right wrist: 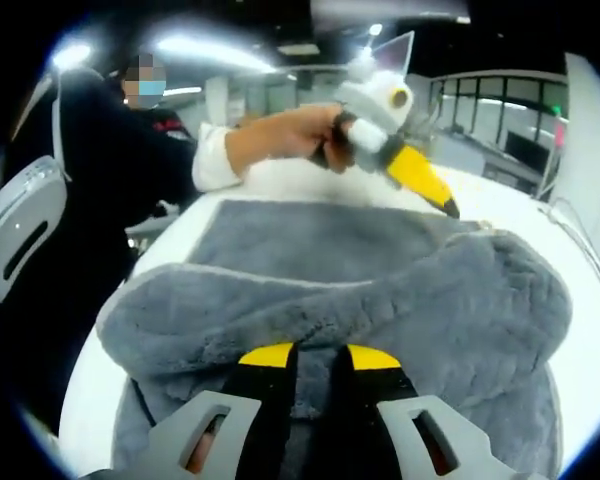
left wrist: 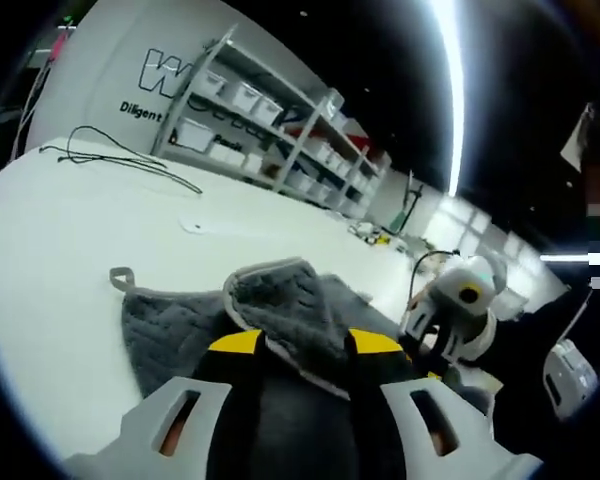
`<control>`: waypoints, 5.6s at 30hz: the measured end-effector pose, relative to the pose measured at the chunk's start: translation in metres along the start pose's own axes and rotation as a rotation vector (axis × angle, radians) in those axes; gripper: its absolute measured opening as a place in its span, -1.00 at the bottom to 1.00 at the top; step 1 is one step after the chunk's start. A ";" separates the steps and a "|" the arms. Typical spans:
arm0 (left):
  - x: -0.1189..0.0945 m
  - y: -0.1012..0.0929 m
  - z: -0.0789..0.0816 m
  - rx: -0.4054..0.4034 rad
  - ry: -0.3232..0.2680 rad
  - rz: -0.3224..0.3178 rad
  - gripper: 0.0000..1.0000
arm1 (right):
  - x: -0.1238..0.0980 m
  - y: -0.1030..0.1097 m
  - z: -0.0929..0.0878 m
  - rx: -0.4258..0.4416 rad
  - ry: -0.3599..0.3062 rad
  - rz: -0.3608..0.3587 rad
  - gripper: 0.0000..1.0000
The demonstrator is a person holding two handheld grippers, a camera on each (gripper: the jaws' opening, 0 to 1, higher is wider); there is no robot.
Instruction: Open the folded towel by lifting each exposed corner and separating the folded layers until the towel lies flat within the target outline without major curled edges
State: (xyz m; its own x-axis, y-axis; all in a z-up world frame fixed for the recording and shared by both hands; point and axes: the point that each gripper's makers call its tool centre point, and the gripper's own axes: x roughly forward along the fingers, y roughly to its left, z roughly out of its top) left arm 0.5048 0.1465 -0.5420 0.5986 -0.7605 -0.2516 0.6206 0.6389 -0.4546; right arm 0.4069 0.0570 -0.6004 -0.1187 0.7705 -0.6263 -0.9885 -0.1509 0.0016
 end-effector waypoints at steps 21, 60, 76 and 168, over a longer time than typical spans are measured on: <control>-0.062 -0.072 -0.064 -0.013 0.204 -0.020 -0.33 | 0.002 0.002 0.001 -0.007 -0.005 0.001 -0.69; -0.046 -0.128 -0.135 -0.179 0.425 -0.134 -0.54 | 0.001 -0.002 0.000 -0.013 -0.018 0.009 -0.69; -0.040 -0.128 -0.141 -0.223 0.433 -0.125 -0.67 | 0.001 0.001 0.000 -0.016 -0.023 0.011 -0.69; -0.099 -0.099 -0.091 -0.280 -0.017 0.088 -0.95 | 0.020 -0.150 0.068 -0.047 -0.027 -0.371 -0.62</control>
State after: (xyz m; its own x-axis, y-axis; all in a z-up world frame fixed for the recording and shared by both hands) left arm 0.3379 0.1484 -0.5502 0.6539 -0.7002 -0.2868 0.4039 0.6435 -0.6502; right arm 0.5464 0.1369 -0.5605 0.2433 0.7944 -0.5566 -0.9596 0.1133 -0.2576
